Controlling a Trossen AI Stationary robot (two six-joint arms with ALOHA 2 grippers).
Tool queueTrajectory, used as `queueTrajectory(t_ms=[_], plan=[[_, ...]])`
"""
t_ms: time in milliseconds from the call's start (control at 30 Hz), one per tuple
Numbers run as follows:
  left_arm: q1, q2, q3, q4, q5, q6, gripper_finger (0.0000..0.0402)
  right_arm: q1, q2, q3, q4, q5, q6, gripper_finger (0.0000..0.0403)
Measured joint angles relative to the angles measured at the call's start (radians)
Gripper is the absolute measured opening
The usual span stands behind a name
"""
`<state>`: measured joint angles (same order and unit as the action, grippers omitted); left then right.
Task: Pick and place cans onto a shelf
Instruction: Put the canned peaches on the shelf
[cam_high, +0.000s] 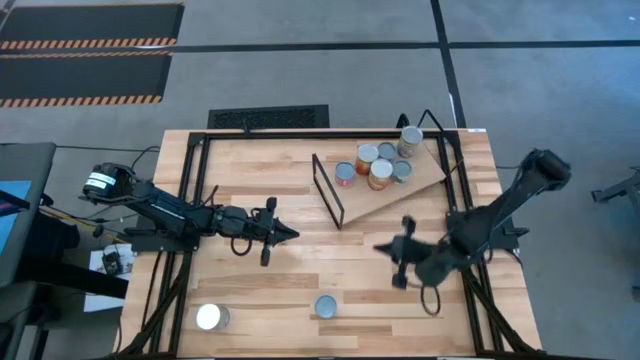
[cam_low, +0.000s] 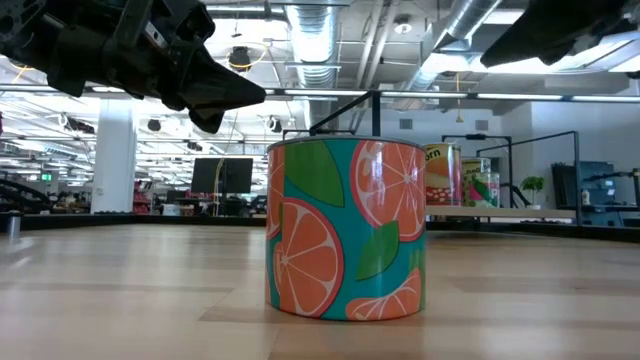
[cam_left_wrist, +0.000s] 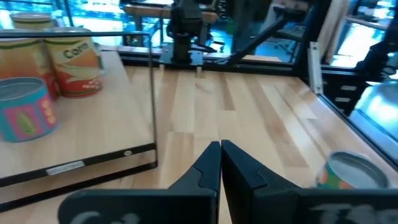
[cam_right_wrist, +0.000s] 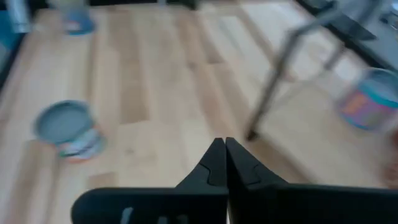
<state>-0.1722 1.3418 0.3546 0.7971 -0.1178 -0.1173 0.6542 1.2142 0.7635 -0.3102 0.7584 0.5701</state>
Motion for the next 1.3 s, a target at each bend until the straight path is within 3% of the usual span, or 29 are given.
queueTrajectory(t_ms=[167,300,533,667,800,1033,1300], plan=[[-0.019,0.000,0.011,-0.023,0.040,0.000,0.0000,0.044,0.184,0.000,0.241,0.001,-0.095,0.0003],[-0.081,-0.021,0.085,-0.175,-0.003,0.002,0.0000,0.027,0.315,-0.021,0.482,-0.019,-0.217,0.0003],[-0.207,-0.042,0.312,-0.688,-0.154,-0.077,0.0000,-0.095,0.420,-0.287,1.334,-0.289,-0.469,0.0002],[-0.266,-0.041,0.475,-1.063,-0.200,-0.235,0.0000,-0.188,0.413,-0.418,1.610,-0.378,-0.553,0.0002],[-0.330,-0.040,0.610,-1.341,-0.245,-0.439,0.0000,-0.287,0.368,-0.500,1.704,-0.443,-0.569,0.0002],[-0.446,-0.015,0.754,-1.634,-0.228,-0.800,0.0005,-0.396,0.298,-0.544,1.719,-0.547,-0.594,0.0004],[-0.573,0.159,0.972,-1.902,-0.180,-1.112,0.0000,-0.445,0.251,-0.548,1.716,-0.660,-0.647,0.0004]])
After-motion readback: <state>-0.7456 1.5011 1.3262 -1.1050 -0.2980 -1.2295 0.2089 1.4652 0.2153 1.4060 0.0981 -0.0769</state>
